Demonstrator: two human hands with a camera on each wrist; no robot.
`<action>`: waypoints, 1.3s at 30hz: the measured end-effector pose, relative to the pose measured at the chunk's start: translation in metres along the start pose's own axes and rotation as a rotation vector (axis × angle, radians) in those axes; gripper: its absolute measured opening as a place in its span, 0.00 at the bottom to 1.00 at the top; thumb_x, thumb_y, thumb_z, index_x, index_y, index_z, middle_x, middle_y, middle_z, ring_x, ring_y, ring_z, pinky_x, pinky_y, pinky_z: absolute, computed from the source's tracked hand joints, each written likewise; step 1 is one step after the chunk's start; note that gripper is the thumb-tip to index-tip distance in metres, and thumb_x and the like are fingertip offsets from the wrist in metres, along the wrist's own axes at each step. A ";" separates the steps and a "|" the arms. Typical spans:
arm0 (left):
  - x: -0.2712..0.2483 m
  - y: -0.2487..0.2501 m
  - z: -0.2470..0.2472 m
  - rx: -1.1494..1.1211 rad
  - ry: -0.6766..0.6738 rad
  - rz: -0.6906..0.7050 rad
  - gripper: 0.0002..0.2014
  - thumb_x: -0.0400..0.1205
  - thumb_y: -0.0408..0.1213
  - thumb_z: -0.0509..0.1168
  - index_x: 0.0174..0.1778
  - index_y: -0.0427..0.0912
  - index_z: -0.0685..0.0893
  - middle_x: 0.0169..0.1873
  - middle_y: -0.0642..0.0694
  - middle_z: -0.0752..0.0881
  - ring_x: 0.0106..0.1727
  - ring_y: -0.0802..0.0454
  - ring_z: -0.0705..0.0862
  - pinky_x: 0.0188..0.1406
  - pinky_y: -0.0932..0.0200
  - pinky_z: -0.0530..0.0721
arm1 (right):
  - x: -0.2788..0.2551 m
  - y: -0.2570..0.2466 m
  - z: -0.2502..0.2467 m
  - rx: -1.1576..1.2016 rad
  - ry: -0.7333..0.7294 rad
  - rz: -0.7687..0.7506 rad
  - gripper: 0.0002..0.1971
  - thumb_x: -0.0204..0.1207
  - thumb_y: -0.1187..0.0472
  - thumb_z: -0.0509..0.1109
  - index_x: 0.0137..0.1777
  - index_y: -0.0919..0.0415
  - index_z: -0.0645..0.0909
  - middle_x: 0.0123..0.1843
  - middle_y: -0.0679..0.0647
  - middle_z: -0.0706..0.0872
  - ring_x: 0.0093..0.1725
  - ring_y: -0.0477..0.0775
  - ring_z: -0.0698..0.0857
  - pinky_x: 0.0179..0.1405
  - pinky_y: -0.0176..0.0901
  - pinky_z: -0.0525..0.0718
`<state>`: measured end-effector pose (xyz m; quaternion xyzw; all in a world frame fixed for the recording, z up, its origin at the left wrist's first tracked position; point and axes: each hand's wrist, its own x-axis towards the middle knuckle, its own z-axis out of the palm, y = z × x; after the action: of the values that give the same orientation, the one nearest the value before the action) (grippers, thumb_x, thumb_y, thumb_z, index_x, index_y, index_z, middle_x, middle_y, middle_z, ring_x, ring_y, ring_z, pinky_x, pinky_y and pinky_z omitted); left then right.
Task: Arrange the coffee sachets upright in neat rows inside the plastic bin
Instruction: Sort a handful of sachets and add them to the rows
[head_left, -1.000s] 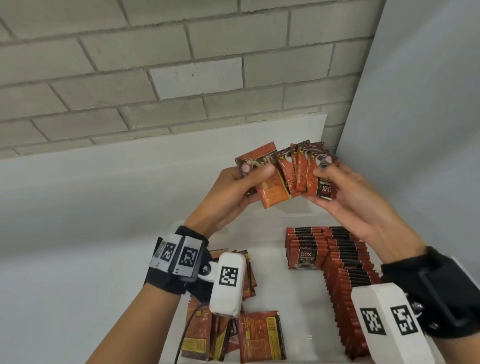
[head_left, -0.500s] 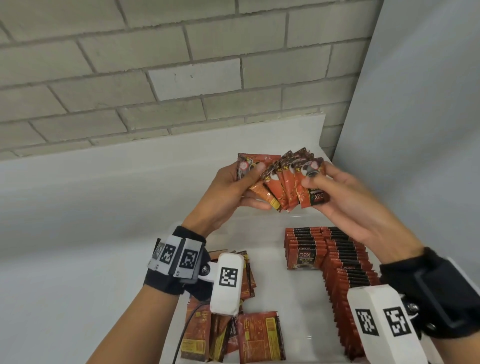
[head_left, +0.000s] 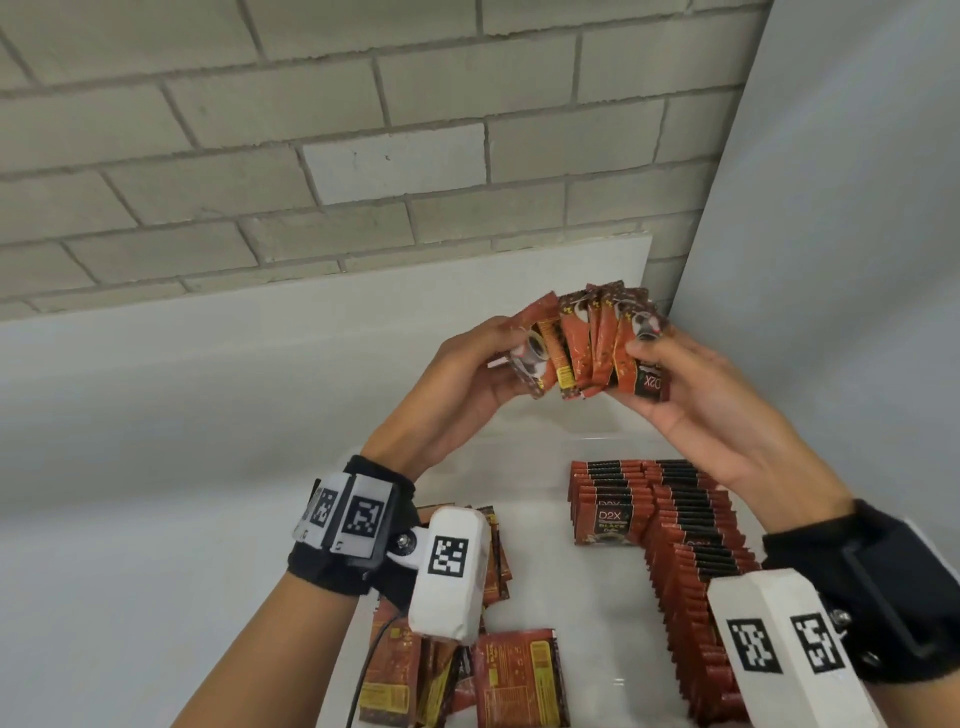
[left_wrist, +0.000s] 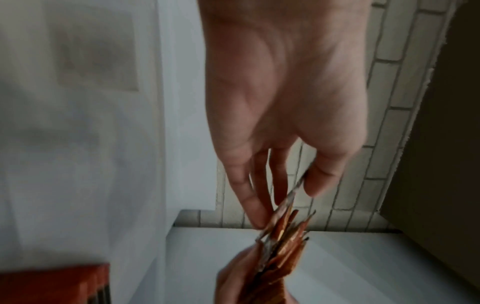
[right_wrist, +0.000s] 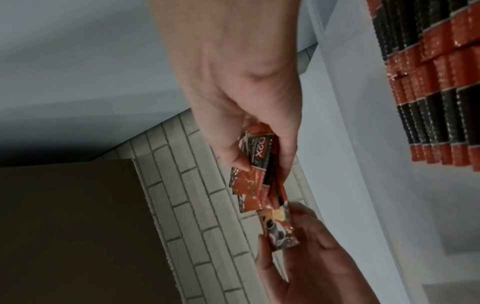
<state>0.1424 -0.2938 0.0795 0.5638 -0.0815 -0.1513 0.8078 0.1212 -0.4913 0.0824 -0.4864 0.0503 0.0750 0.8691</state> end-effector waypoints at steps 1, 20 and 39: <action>-0.001 0.000 0.000 -0.074 -0.046 -0.016 0.17 0.76 0.35 0.68 0.56 0.29 0.76 0.55 0.32 0.78 0.55 0.40 0.80 0.54 0.51 0.84 | 0.000 0.000 0.000 0.008 -0.018 0.011 0.13 0.75 0.71 0.66 0.59 0.66 0.81 0.63 0.61 0.87 0.60 0.55 0.87 0.54 0.49 0.89; -0.013 -0.005 0.028 -0.059 -0.154 -0.097 0.11 0.80 0.24 0.58 0.46 0.40 0.84 0.40 0.49 0.90 0.43 0.59 0.88 0.42 0.67 0.85 | -0.006 0.020 0.009 -0.689 0.005 -0.121 0.25 0.71 0.50 0.76 0.68 0.48 0.73 0.62 0.45 0.81 0.62 0.45 0.79 0.57 0.37 0.76; -0.013 -0.016 0.031 -0.037 -0.221 -0.250 0.13 0.70 0.31 0.68 0.50 0.41 0.80 0.52 0.38 0.76 0.58 0.43 0.76 0.57 0.46 0.76 | -0.017 0.020 0.010 -1.050 -0.594 -0.447 0.39 0.64 0.48 0.79 0.73 0.28 0.66 0.83 0.39 0.50 0.83 0.40 0.50 0.75 0.25 0.61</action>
<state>0.1177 -0.3223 0.0757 0.5344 -0.0960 -0.3131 0.7792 0.1015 -0.4739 0.0733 -0.8044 -0.3384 0.0384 0.4867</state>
